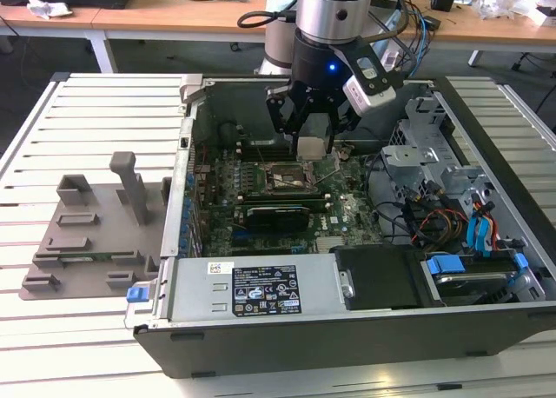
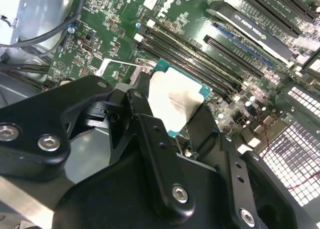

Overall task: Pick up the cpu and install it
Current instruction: 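Pick up the cpu and move it towards the insertion slot, then place the cpu into insertion slot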

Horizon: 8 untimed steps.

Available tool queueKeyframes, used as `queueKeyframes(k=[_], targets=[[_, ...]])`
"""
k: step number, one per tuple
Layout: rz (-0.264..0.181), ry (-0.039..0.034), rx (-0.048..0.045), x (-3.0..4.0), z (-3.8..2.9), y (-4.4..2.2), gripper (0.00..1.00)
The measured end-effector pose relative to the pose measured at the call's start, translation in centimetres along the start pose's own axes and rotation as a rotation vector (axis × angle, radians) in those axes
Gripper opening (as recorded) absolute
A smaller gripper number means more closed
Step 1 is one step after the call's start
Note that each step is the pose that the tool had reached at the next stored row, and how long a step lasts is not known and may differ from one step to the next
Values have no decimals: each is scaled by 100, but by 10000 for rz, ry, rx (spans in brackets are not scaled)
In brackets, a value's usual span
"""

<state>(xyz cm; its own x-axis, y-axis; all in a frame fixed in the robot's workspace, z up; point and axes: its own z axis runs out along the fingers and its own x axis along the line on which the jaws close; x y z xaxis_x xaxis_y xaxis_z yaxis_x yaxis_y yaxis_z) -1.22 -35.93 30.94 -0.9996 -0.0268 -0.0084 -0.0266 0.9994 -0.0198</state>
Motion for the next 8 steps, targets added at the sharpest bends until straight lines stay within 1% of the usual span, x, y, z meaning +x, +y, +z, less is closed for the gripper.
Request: queueKeyframes(k=[8], targets=[[0,0,0,0,2,0,55]])
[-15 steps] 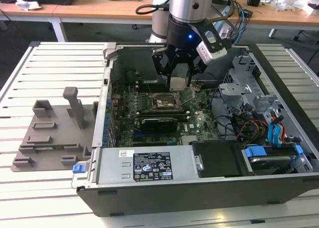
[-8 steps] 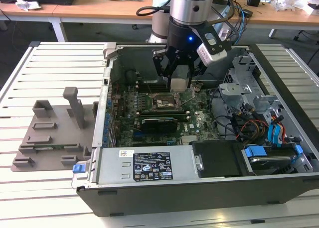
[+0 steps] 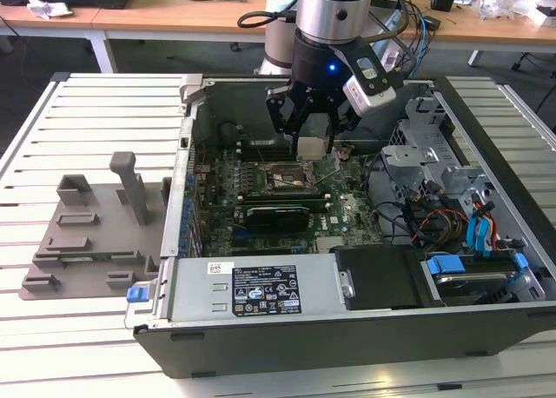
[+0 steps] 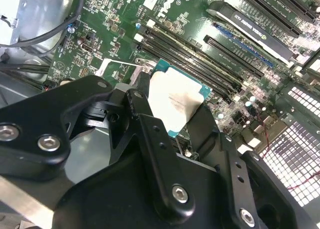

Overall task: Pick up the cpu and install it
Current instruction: 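Place the cpu into insertion slot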

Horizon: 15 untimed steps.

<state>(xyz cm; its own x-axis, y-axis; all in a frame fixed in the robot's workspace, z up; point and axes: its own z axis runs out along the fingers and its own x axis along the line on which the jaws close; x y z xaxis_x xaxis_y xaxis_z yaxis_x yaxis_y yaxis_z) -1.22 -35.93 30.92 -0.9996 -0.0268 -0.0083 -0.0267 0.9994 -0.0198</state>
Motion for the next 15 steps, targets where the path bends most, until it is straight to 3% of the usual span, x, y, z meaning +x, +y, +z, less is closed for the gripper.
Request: queueKeyframes(k=[5,7,15], targets=[[341,3,-85,0,2,1,55],[657,9,-81,0,2,0,55],[1106,16,-41,0,3,0,55]])
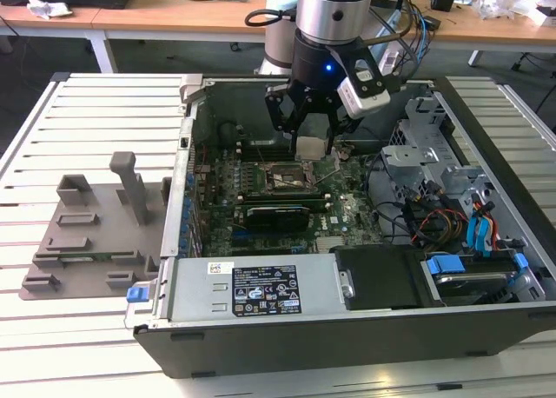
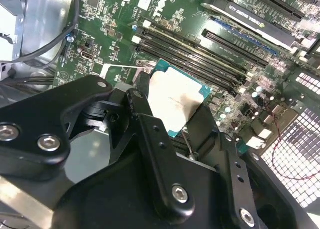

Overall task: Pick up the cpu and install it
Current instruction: 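Place the cpu into insertion slot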

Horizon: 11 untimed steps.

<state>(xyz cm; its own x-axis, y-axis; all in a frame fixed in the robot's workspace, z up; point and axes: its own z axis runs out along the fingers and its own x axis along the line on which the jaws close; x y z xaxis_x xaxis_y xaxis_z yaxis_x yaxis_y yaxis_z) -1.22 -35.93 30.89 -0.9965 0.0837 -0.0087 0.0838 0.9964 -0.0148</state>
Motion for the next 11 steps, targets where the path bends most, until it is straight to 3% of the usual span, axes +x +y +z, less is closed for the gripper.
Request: queueKeyframes(k=[11], targets=[[754,11,10,0,2,0,55]])
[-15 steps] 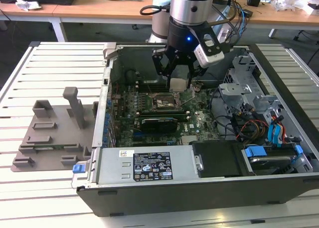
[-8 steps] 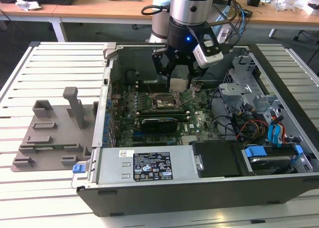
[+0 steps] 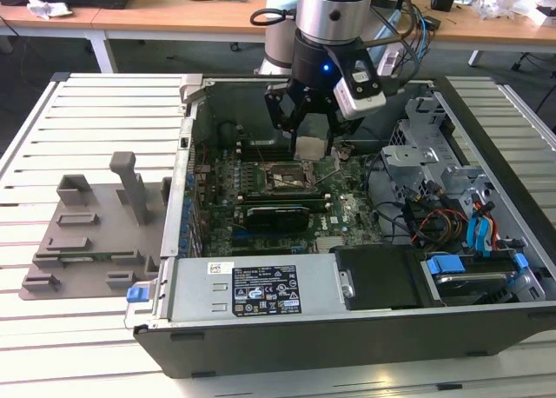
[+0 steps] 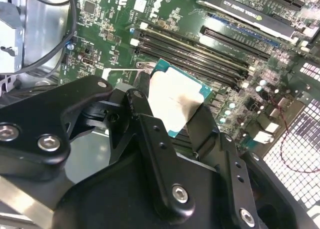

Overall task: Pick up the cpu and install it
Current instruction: 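Place the cpu into insertion slot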

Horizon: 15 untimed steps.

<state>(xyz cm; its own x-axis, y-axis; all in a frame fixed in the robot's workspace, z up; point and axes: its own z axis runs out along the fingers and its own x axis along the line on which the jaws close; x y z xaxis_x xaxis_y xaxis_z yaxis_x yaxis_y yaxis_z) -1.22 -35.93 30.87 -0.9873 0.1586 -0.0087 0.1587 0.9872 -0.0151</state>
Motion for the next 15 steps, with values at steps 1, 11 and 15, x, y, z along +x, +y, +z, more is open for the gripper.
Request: queueKeyframes(k=[1,11,15], targets=[[133,2,1,0,0,0,55],[1133,17,10,0,1,0,55],[1629,24,15,0,1,0,55]])
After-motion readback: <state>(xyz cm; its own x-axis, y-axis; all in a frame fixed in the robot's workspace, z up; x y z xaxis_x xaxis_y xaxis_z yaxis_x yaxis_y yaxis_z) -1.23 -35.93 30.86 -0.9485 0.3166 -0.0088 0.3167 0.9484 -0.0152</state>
